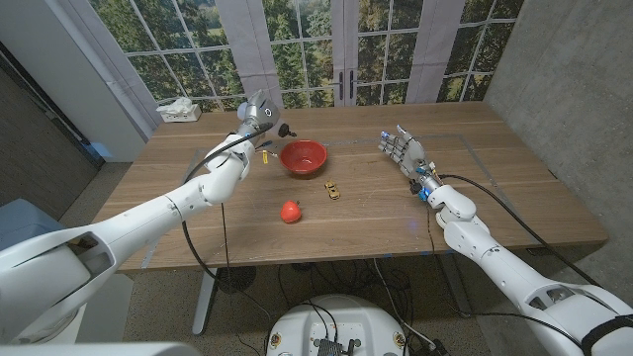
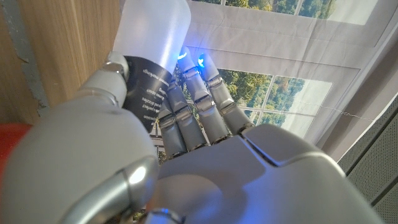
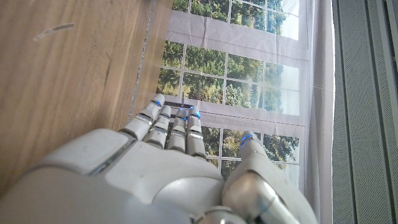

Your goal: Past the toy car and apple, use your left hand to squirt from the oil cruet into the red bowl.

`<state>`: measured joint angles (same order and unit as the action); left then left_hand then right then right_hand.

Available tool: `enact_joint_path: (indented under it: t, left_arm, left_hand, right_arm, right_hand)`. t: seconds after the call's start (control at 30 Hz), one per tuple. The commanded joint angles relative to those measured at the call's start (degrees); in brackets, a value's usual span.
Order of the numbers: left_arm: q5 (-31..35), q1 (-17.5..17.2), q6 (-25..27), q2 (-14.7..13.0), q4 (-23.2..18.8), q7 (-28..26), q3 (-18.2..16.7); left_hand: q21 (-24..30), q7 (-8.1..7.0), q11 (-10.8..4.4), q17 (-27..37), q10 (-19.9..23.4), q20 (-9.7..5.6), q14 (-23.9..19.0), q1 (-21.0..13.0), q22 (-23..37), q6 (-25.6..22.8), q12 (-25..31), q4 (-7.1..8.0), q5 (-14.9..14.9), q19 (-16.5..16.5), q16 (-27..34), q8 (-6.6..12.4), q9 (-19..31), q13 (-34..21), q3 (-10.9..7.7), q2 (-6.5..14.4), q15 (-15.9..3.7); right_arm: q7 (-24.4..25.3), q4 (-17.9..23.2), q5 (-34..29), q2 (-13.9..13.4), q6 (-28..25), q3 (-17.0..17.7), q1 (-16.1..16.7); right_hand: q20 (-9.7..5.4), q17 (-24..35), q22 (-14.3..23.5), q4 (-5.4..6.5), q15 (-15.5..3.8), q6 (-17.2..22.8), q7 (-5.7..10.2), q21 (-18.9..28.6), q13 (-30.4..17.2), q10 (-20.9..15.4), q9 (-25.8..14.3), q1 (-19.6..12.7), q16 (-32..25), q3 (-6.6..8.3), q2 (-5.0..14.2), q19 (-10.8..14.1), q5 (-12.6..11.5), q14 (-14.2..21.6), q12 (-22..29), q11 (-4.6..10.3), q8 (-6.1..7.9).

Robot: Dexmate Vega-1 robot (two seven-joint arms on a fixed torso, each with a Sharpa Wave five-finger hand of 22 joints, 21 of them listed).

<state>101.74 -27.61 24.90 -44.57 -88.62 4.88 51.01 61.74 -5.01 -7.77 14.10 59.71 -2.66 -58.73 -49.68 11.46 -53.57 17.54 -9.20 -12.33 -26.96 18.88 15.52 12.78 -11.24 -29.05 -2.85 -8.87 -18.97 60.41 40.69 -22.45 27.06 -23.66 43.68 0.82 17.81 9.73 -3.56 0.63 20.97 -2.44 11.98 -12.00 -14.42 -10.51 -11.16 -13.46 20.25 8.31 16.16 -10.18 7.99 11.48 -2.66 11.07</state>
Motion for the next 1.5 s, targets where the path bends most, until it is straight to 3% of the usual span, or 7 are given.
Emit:
enact_joint_path:
  t: [0.03,0.07,0.3,0.47,0.73,1.23,1.5]
  left_arm:
    - [-2.86,1.36,-4.23,-1.00,-2.09,2.01,-0.11]
    - [-3.41,1.43,-4.85,-1.21,-2.48,2.32,-0.23]
    - [-5.55,1.42,-7.19,-2.16,-4.34,3.70,-1.00]
    - [-7.39,1.59,-9.75,-3.34,-5.83,3.78,-1.60]
    - [-8.65,3.11,-15.00,-4.20,-8.30,9.75,-2.08]
    - [-7.37,1.62,-14.61,-4.54,-9.50,7.31,-3.13]
    - [-5.58,0.50,-13.21,-4.72,-9.06,4.55,-3.31]
  left_hand:
    - [2.53,-4.99,-4.80,1.43,8.57,-6.37,-4.39,-10.32,0.01,-5.19,2.97,1.39,-3.30,-0.72,1.06,3.48,5.10,-9.75,0.90,10.81,-4.90]
    - [3.06,-4.46,-4.70,1.66,8.15,-6.39,-4.77,-10.21,-0.07,-6.19,3.19,1.56,-4.37,-0.60,0.85,4.83,6.27,-11.30,1.21,10.57,-4.89]
    - [3.32,-6.25,-4.44,3.37,9.30,-6.72,-6.31,-9.58,-0.38,-7.43,4.93,2.44,-8.76,1.07,0.81,9.64,10.86,-18.09,2.68,9.47,-4.87]
    - [3.28,-6.59,-4.38,3.70,9.20,-6.77,-5.69,-9.59,-0.39,-6.82,5.10,2.77,-10.56,1.32,0.08,11.05,12.46,-20.59,2.98,9.26,-4.88]
    - [3.09,-6.62,-4.36,3.75,8.11,-6.97,-4.69,-9.79,-0.41,-6.34,4.40,3.15,-12.33,1.59,-1.02,11.26,11.85,-22.64,3.04,9.32,-4.92]
    - [3.52,-6.64,-4.40,3.97,7.74,-7.20,-4.61,-10.26,-0.16,-6.33,3.49,3.45,-14.02,1.89,-1.77,11.94,11.10,-24.89,3.68,9.22,-4.92]
    - [5.95,-6.31,-4.75,2.82,6.20,-7.49,-4.08,-11.55,0.13,-4.32,-2.31,3.22,-12.97,2.34,-3.53,9.79,7.06,-21.28,4.31,10.65,-4.93]
  right_arm:
    - [-1.24,-1.90,0.11,0.88,0.62,-0.04,-1.00]
    - [-1.33,-1.92,0.16,0.93,0.66,-0.03,-1.00]
    - [-1.08,-1.21,0.16,0.91,1.04,0.13,-0.38]
    - [-0.80,-0.36,0.19,0.77,1.31,0.25,0.31]
    - [-0.37,0.57,0.27,0.74,2.10,0.46,1.37]
    - [0.19,2.02,0.24,0.06,2.15,0.61,2.34]
    - [0.73,2.84,0.07,-0.33,1.83,0.61,2.59]
  right_hand:
    - [-0.06,-0.06,0.27,0.03,0.11,0.31,-0.03,-0.28,0.06,-0.28,-0.26,-0.10,-0.14,-0.23,-0.25,0.37,0.07,0.06,0.34,-0.16,0.15]
    - [-0.06,-0.06,0.27,0.02,0.08,0.30,-0.03,-0.28,0.06,-0.28,-0.26,-0.10,-0.13,-0.23,-0.25,0.38,0.07,0.04,0.34,-0.13,0.14]
    - [-0.07,-0.12,0.27,-0.05,0.10,0.24,-0.01,-0.33,0.06,-0.23,-0.26,-0.05,-0.12,-0.21,-0.25,0.43,0.06,0.08,0.33,-0.27,0.12]
    - [-0.04,-0.15,0.27,-0.07,0.08,0.15,0.02,-0.34,0.06,-0.23,-0.26,-0.03,-0.11,-0.21,-0.26,0.44,0.06,0.06,0.33,-0.25,0.08]
    - [0.00,-0.18,0.27,-0.11,0.15,0.09,0.04,-0.36,0.06,-0.18,-0.25,0.00,-0.10,-0.21,-0.26,0.48,0.05,0.08,0.31,-0.22,0.06]
    - [0.06,-0.30,0.28,-0.24,0.09,0.01,0.10,-0.43,0.07,-0.18,-0.25,0.13,-0.07,-0.21,-0.29,0.57,0.05,0.08,0.31,-0.26,0.06]
    - [0.04,-0.36,0.28,-0.31,0.04,0.00,0.02,-0.47,0.07,-0.19,-0.25,0.18,-0.04,-0.18,-0.27,0.59,0.05,0.05,0.32,-0.33,0.06]
